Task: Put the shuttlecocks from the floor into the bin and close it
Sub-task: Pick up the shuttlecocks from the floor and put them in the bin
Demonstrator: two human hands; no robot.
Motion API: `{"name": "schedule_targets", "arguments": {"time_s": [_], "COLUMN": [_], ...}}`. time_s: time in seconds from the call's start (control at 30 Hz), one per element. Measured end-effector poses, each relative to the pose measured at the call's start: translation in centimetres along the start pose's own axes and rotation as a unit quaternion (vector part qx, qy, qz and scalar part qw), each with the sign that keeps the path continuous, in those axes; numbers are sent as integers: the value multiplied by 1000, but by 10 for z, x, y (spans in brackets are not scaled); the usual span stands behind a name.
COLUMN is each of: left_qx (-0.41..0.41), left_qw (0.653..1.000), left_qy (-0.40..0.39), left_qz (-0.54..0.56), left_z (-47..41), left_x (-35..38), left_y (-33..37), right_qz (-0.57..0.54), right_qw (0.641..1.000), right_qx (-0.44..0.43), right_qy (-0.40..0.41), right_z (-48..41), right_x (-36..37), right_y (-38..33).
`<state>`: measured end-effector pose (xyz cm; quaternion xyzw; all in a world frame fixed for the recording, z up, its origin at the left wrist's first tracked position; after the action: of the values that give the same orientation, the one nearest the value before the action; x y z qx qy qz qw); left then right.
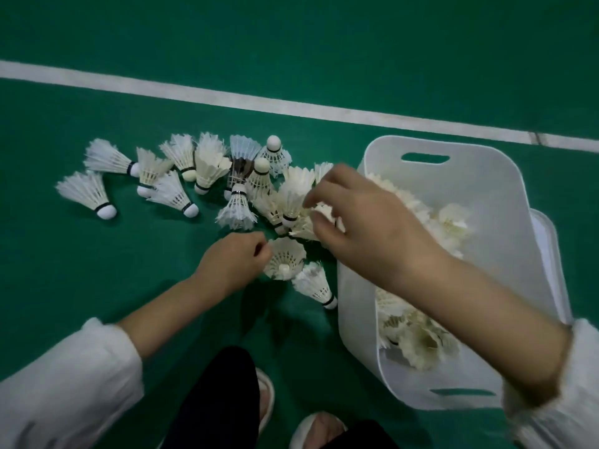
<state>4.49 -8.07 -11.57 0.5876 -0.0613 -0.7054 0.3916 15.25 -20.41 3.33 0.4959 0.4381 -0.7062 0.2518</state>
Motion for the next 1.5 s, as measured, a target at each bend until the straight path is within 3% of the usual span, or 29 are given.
{"name": "schedule_targets", "arguments": {"time_s": [0.17,0.23,0.4,0.5,0.6,0.73,0.9,1.03,1.27,1.4,1.5], "left_qx": [-76,-105,-109,-93,-87,-59,-56,-117,-144,-117,-170], "left_qw": [993,989,989,993,990,961,961,962,896,936,930], "left_qy": [30,22,-27,-19,93,265,271,216,219,249,283], "left_qz": [82,103,99,71,54,42,6,120,359,217,164], "left_z": [26,31,36,33,23,6,-19,-27,-2,36,54], "left_x": [-19,-23,-26,-31,-46,-70,-77,-66,-53,-57,-74], "left_y": [-36,-48,-66,-74,-92,-124,-146,-148,-140,-147,-168], "right_qz": [26,31,-4,-27,-37,-29,-41,-60,-59,-61,-58], "right_qw": [984,979,985,989,993,993,988,986,988,988,989], "right_qx": [-1,3,7,33,55,90,125,123,112,110,106], "right_qy": [-176,-204,-174,-139,-97,-71,-81,-91,-93,-88,-82], "right_z": [-4,-4,-10,-15,-20,-24,-27,-27,-26,-28,-29], "right_x": [93,118,157,169,169,165,167,170,170,170,172], "right_y": [-27,-35,-43,-43,-43,-38,-35,-39,-40,-41,-43]}}
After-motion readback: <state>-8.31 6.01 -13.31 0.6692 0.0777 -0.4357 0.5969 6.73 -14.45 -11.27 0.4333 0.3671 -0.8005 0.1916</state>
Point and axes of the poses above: each hand's wrist, its own z-axis away from the middle knuckle, its own x-axis out of the palm, y = z × x, the point moved 1 cm from there along -z, towards the middle knuckle, and after that the axes turned 3 degrees about x, right-handed, at the moved point
